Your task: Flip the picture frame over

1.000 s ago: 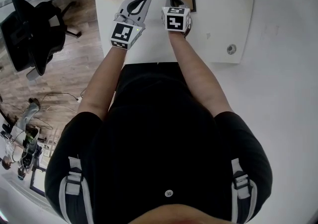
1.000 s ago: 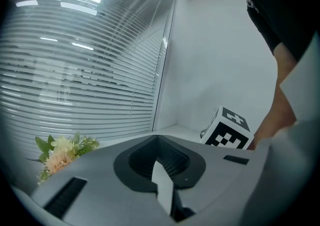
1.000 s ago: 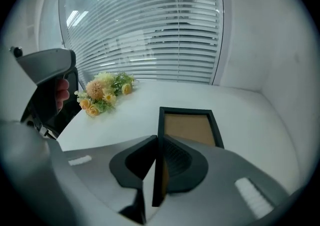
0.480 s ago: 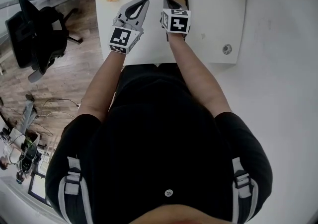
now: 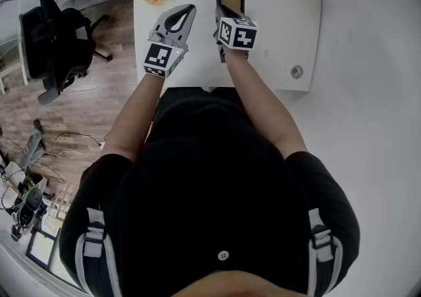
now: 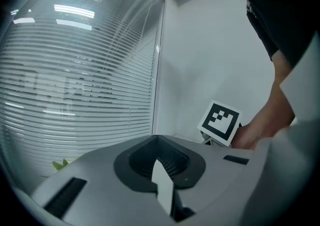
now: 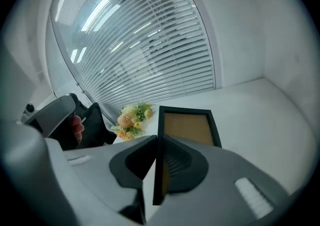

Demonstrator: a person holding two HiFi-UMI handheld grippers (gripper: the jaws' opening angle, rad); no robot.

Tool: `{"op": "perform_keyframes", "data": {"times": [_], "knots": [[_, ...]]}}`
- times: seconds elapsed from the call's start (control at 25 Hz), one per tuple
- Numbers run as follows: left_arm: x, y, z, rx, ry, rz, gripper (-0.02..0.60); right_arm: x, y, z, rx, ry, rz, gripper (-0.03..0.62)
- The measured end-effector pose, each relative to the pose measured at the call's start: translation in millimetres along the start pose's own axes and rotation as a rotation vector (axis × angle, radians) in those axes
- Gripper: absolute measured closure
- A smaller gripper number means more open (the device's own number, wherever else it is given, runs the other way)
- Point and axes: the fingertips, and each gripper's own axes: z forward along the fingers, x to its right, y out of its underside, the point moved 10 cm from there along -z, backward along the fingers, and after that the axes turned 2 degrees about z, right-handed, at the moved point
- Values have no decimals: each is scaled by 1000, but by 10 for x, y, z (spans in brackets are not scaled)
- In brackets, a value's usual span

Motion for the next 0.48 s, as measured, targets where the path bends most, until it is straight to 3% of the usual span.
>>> {"op": "perform_keyframes", "data": {"times": [0.48], "knots": [[158,-189,-112,36,-22,11,577,49,-84,-329,6,-111,95,543]]}}
